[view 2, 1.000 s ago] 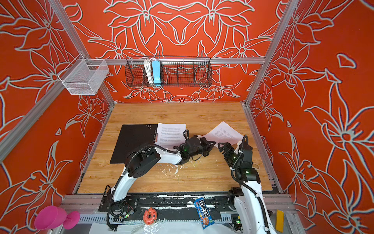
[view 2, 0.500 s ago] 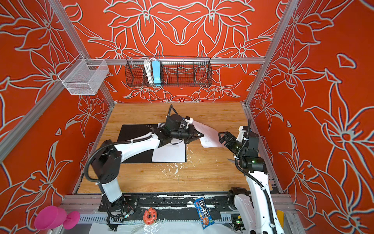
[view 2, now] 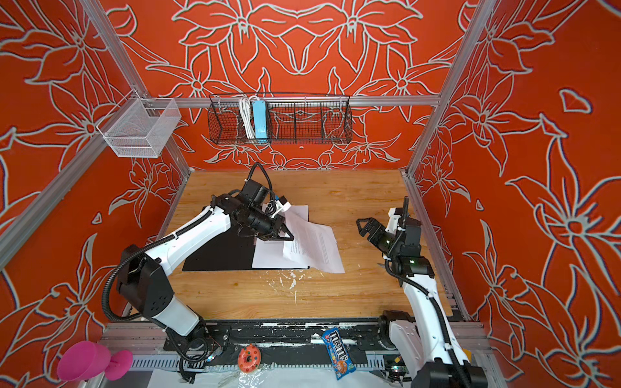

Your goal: Put the files into the folder

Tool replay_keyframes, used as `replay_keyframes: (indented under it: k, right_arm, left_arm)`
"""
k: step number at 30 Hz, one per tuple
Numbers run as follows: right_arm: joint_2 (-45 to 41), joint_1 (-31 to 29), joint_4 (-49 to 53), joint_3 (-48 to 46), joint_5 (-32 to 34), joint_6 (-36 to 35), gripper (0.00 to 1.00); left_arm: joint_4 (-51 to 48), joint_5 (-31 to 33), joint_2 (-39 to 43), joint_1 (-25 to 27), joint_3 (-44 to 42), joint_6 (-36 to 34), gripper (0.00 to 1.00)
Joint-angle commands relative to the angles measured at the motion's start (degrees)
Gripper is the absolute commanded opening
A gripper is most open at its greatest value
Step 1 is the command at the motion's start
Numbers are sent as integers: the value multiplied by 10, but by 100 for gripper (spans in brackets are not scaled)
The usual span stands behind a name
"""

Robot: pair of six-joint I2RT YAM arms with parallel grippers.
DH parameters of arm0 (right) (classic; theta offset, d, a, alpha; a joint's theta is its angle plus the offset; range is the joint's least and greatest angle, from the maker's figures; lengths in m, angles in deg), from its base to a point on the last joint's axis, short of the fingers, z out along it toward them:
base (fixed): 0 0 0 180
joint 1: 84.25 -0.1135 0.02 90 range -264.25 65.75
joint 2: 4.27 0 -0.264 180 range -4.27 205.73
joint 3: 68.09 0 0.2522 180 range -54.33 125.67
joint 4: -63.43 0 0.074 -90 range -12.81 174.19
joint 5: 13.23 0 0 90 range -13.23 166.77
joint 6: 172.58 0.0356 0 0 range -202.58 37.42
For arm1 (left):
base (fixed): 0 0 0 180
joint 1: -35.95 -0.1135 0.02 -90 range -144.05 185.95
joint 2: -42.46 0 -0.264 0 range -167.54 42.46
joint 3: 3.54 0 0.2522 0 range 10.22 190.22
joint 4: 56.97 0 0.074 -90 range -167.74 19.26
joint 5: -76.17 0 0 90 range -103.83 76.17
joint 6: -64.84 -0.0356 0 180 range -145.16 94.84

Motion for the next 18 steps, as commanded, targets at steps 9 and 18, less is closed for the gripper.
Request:
replay_keyframes:
  k: [9, 18]
  right_arm:
    - [49, -61, -161, 1, 9, -123, 98]
    - [180, -120, -412, -37, -23, -240, 98]
  left_arm:
    - [14, 94, 17, 14, 28, -270, 0]
    - [46, 118, 48, 21, -14, -468, 0]
